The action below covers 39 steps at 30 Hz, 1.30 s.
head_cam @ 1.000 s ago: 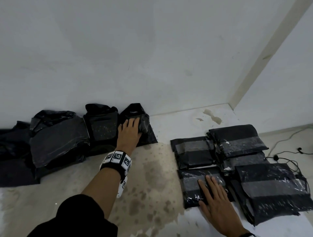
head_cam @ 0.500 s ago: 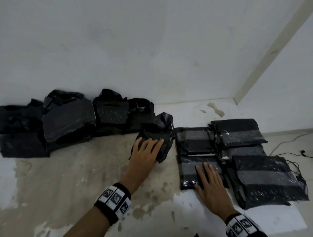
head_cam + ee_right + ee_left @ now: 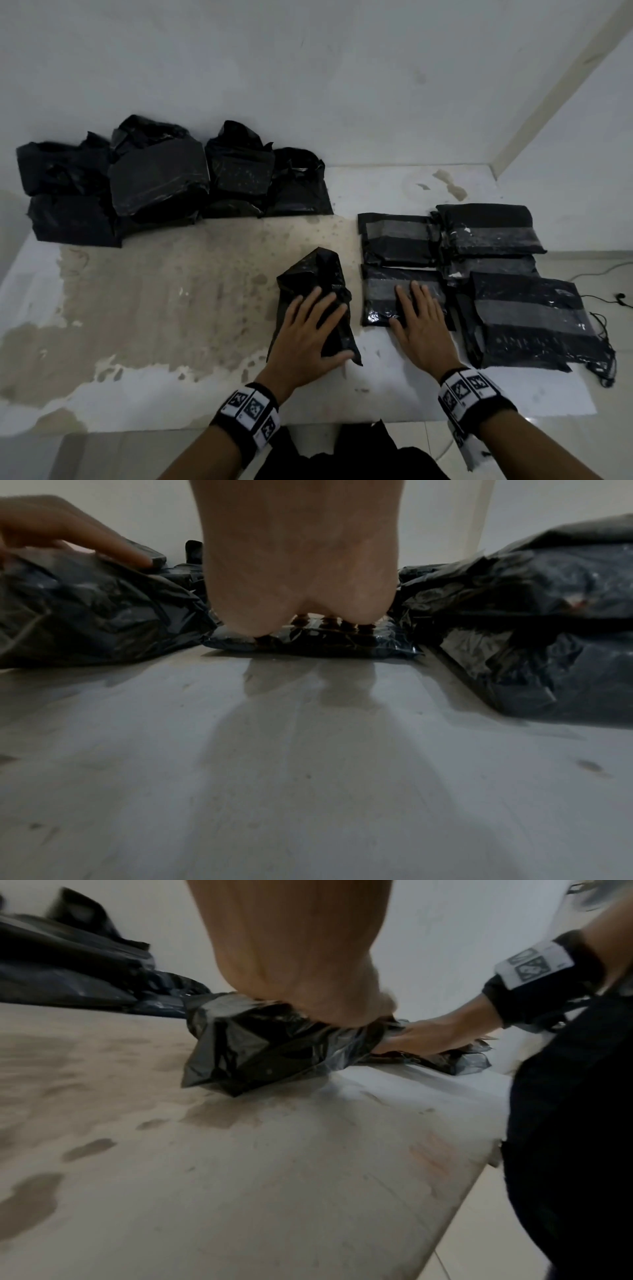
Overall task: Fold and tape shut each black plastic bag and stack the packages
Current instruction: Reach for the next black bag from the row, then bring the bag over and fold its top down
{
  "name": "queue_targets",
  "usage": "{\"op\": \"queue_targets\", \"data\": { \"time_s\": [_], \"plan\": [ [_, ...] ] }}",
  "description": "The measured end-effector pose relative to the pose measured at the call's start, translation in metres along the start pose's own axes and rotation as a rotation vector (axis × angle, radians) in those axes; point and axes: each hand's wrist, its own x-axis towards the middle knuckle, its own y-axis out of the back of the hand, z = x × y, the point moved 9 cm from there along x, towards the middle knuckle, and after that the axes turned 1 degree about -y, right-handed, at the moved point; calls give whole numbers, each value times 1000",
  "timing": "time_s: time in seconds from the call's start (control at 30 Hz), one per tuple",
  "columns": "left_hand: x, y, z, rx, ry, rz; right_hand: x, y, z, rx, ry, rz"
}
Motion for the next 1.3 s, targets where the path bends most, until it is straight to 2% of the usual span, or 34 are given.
{"op": "queue_targets", "data": {
  "time_s": [0.13, 0.27, 0.37, 0.47, 0.53, 0.6, 0.67, 0.73, 0.93, 1.03, 1.2, 1.3],
  "plan": [
    [-13, -12, -26, -47, 219, -51, 2, 0, 1, 29, -13, -25],
    [-26, -21, -17, -43, 241, -61, 8, 19, -7, 94, -13, 50],
    [-33, -25, -12, -21, 253, -45, 20, 38, -57, 164, 161, 105],
    [-32, -27, -11, -10, 245, -69, 44, 27, -121, 180, 349, -59],
    [-31, -28, -10, -12, 244, -89, 63, 13, -147, 88, 361, -166],
    [-36, -28, -11, -18, 253, -100, 82, 1, -156, -89, 312, -268],
    [-41, -29, -13, -31, 250, -110, 94, -3, -159, -255, 302, -306],
    [-44, -29, -16, -38, 244, -114, 101, -2, -162, -337, 320, -286],
    [-43, -29, -20, -43, 234, -106, 104, 5, -157, -397, 335, -276],
    [-44, -29, -23, -40, 226, -113, 107, 12, -153, -280, 327, -281],
    [-45, -28, -26, -37, 230, -126, 115, 39, -119, 37, 159, -234],
    [-43, -21, -25, -30, 218, -86, 111, 40, -109, 98, 142, -247]
  ]
}}
